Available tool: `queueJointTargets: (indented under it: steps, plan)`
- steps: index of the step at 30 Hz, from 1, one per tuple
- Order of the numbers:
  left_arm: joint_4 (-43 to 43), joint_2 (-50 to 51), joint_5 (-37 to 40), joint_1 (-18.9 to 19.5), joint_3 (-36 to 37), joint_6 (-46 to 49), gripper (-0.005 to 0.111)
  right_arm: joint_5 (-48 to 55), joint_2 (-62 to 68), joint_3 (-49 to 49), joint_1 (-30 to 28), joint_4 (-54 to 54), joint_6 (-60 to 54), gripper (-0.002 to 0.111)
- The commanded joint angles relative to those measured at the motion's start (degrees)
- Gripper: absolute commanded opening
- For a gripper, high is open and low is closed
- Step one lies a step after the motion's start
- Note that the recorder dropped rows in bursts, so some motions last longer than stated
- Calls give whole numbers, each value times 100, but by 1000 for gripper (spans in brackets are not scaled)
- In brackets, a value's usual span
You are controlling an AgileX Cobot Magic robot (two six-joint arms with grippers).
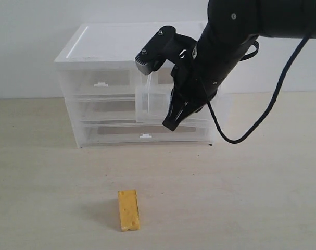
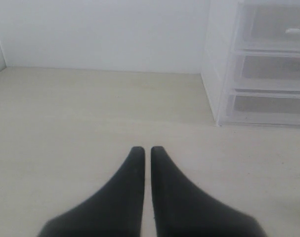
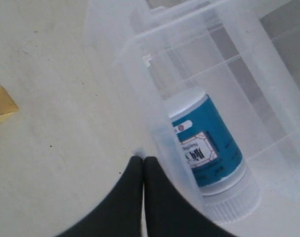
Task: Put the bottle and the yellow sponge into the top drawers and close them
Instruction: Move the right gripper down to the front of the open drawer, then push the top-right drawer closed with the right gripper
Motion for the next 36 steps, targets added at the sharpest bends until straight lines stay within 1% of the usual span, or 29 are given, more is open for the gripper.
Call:
queueJointTargets:
  steps: [1, 2, 4, 5, 7, 10, 11, 12, 13, 14, 15, 16, 19, 20, 22, 26, 36]
  plan:
    - [-38, -19, -16, 15, 23, 22, 4, -279, -47, -85, -203, -633, -77, 0]
    - [-38, -19, -16, 15, 23, 22, 4, -163, -62, -85, -203, -501, -235, 0]
    - [-38, -19, -16, 15, 23, 22, 4, 264, -187, -85, -203, 242, -967, 0]
    - [-38, -19, -16, 15, 23, 22, 4, 722, -276, -85, -203, 927, -1864, 0]
    - [-38, -19, -16, 15, 23, 22, 4, 1496, -392, -85, -203, 1948, -3058, 0]
    - [-38, -19, -16, 15, 23, 22, 4, 1621, -545, -95, -203, 2475, -3563, 1]
    - [-38, -19, -16, 15, 23, 22, 4, 1621, -607, -147, -203, 2585, -3724, 5]
    - [-38, -19, -16, 15, 23, 22, 4, 1599, -647, -220, -203, 2638, -3775, 11]
    - [-38, -19, -16, 15, 23, 22, 4, 1459, -685, -391, -203, 2691, -3788, 30]
    - [-38, -19, -16, 15, 23, 22, 4, 1324, -679, -479, -214, 2744, -3788, 42]
    - [-38, -19, -16, 15, 23, 22, 4, 1073, -604, -558, -214, 2568, -3824, 65]
    - [-38, -19, -16, 15, 23, 22, 4, 986, -504, -599, -214, 2312, -3834, 73]
    - [-38, -19, -16, 15, 23, 22, 4, 996, -206, -711, -214, 2267, -3793, 64]
    - [-38, -19, -16, 15, 23, 22, 4, 904, -122, -756, -214, 2267, -3793, 63]
    - [-38, -19, -16, 15, 23, 22, 4, 785, 81, -979, -214, 2218, -3793, 64]
    - [-38, -19, -16, 15, 23, 22, 4, 1087, 335, -1334, -214, 1990, -3603, 63]
    - [-38, -19, -16, 15, 23, 22, 4, 1104, 607, -1356, -214, 1909, -3760, 63]
